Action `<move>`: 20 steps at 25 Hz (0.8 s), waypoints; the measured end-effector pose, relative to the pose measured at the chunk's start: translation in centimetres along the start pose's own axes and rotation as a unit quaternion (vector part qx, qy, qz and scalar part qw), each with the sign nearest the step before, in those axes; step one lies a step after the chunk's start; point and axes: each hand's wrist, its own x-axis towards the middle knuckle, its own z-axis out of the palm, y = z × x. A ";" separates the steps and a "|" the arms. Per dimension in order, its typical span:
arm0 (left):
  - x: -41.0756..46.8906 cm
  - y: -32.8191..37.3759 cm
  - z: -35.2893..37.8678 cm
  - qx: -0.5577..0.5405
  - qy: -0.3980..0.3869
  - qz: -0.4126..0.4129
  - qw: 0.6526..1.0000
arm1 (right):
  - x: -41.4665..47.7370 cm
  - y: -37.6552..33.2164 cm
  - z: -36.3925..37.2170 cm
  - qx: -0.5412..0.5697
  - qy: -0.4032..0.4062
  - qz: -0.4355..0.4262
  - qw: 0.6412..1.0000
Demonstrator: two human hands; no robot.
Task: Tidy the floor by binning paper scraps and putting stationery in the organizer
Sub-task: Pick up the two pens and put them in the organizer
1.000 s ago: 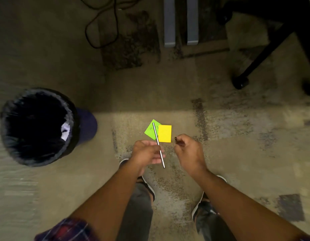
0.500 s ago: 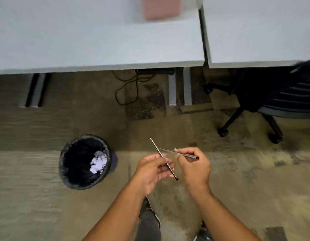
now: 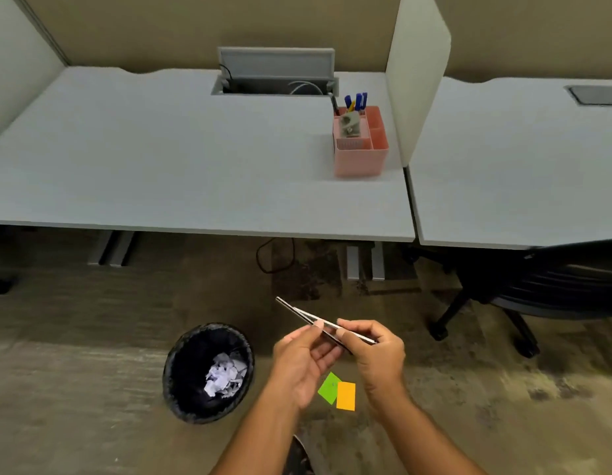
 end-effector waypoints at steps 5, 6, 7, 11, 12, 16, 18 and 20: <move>-1.9 5.7 -0.1 0.020 -0.021 0.048 0.998 | -1.4 -3.8 3.3 -0.063 -0.036 -0.031 0.997; -2.1 6.7 -0.1 0.046 -0.023 0.063 0.997 | -1.3 -4.5 3.6 -0.088 -0.032 -0.034 0.995; -2.4 7.4 -0.2 0.080 -0.022 0.080 0.993 | -0.9 -5.3 3.7 -0.114 -0.029 -0.037 0.992; -3.1 9.8 0.5 0.234 -0.045 0.141 0.961 | 1.6 -9.2 4.5 -0.210 -0.087 -0.060 0.972; -3.2 10.4 1.2 0.269 -0.056 0.154 0.949 | 2.4 -10.3 4.9 -0.236 -0.118 -0.059 0.963; -2.5 12.4 5.3 0.357 -0.106 0.194 0.908 | 6.3 -14.0 6.0 -0.283 -0.229 -0.081 0.928; -1.5 13.4 7.4 0.383 -0.110 0.202 0.895 | 8.4 -15.3 6.2 -0.277 -0.238 -0.086 0.927; 0.2 14.5 9.4 0.410 -0.107 0.208 0.882 | 10.9 -16.3 6.1 -0.245 -0.233 -0.082 0.938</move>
